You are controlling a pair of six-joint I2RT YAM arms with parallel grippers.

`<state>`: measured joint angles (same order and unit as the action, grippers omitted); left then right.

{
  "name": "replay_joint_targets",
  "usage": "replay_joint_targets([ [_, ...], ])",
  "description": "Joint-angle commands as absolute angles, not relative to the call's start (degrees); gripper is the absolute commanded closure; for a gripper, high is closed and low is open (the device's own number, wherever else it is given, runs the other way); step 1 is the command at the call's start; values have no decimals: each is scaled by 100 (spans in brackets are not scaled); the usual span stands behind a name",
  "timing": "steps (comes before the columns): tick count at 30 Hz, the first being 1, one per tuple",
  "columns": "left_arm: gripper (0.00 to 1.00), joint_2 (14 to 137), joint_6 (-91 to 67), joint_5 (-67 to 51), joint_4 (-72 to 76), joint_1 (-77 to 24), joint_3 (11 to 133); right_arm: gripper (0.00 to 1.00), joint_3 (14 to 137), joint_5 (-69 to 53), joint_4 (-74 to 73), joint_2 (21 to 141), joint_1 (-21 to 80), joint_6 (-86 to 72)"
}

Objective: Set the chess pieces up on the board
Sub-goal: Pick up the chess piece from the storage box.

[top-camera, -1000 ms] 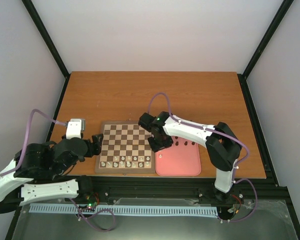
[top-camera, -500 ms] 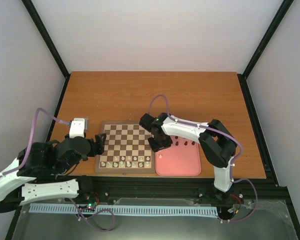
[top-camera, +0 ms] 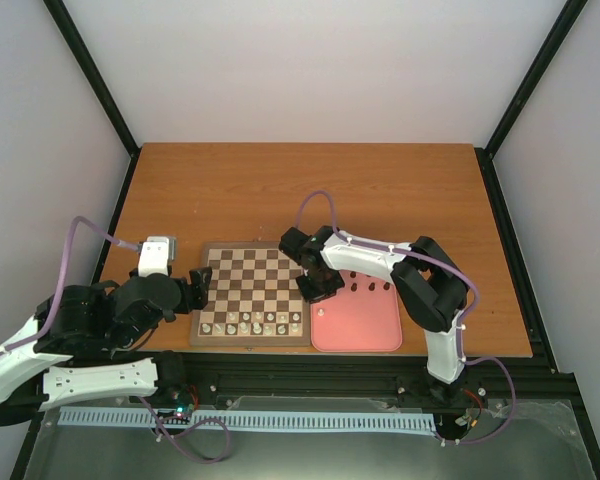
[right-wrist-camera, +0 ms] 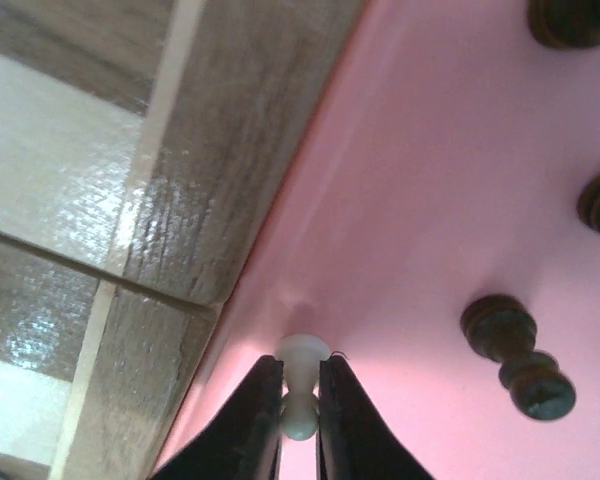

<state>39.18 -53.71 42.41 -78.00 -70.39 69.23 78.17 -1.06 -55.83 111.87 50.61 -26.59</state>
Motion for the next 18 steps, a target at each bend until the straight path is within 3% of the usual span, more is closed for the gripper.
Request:
replay_joint_targets([
  [1,0,3872,-5408,4341,-7836,-7005,6926,96,7799,-5,-5577,11247,4992,-2593],
  [10,0,3850,-5388,4325,-7844,-7005,6956,97,8158,209,-6060,10832,5014,-2698],
  [18,0,3676,-5519,4575,-8342,-7005,7329,97,9447,-47,-6480,10864,5363,-2817],
])
